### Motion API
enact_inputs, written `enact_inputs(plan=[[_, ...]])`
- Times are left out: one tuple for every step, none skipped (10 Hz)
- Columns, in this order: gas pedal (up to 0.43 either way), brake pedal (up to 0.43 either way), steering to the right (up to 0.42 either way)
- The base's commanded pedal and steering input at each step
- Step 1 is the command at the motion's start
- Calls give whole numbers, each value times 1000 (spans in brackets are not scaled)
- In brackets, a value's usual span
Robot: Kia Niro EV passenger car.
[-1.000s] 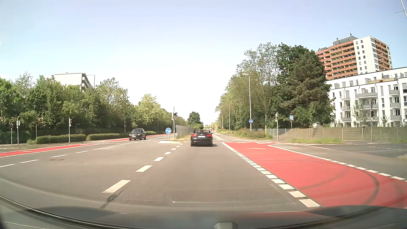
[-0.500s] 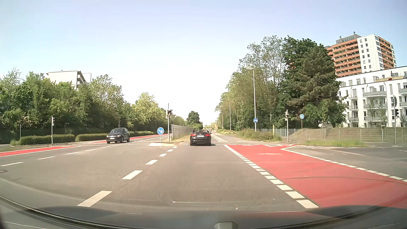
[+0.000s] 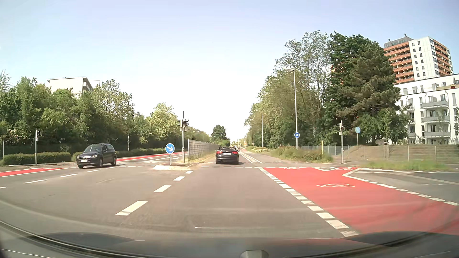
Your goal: Follow the waypoints while adhering to traffic rules and regulations
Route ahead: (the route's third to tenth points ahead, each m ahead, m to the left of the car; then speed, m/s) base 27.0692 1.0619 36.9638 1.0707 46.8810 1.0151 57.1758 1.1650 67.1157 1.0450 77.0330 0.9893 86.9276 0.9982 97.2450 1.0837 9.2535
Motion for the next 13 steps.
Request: enact_inputs(plan=[[177,0,-3],[177,0,-1],[189,0,-1],[189,0,0],[189,0,3],[189,0,4],[197,0,4],[197,0,1],[197,0,-2],[197,0,-5],[197,0,-5],[197,0,-4],[197,0,-4]])
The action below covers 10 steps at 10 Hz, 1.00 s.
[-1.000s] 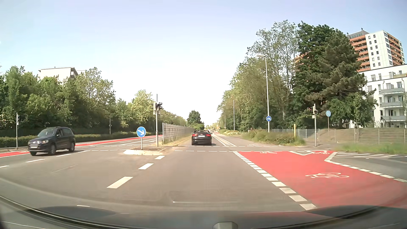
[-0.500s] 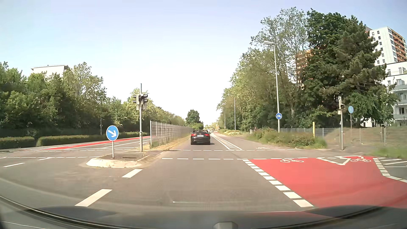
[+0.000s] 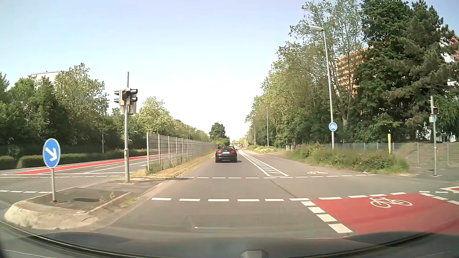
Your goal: Follow the waypoints while adhering to traffic rules and regulations
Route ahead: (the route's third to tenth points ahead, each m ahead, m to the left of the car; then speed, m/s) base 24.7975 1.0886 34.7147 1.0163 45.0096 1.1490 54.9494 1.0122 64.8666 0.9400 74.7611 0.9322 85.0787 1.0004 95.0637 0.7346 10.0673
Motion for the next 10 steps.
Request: enact_inputs(plan=[[197,0,-4],[197,0,-4],[197,0,-4],[197,0,-4],[197,0,-3],[197,0,-3],[197,0,-2],[197,0,-2],[197,0,-2],[197,0,-2]])
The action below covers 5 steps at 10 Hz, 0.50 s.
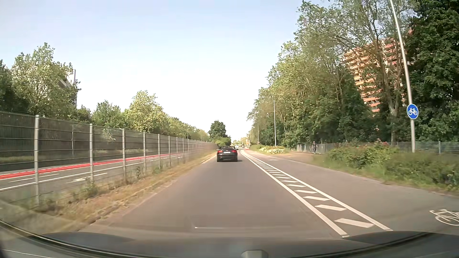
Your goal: Follow the waypoints while adhering to traffic rules and regulations
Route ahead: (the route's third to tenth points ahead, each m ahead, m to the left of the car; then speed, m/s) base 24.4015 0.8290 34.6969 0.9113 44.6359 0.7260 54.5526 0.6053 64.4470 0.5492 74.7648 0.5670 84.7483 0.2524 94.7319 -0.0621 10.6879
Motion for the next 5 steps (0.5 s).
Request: enact_inputs(plan=[[197,0,-2],[197,0,-2],[197,0,-2],[197,0,-1],[197,0,-1]])
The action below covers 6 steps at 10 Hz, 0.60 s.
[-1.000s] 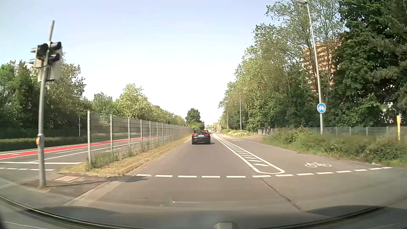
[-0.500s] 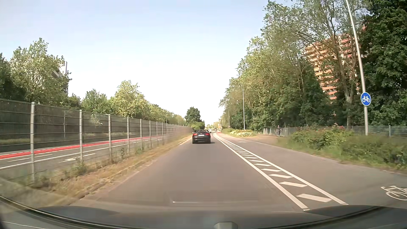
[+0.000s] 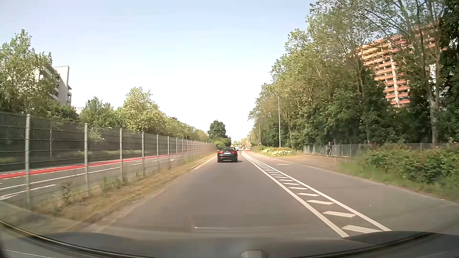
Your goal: Follow the waypoints while adhering to traffic rules and regulations
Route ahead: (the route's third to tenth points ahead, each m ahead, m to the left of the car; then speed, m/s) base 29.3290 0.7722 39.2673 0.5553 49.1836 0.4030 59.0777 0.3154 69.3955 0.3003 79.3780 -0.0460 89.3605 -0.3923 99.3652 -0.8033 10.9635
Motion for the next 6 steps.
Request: enact_inputs(plan=[[197,0,-1],[197,0,-1],[197,0,-1],[197,0,-1],[197,0,-1],[197,0,-1]])
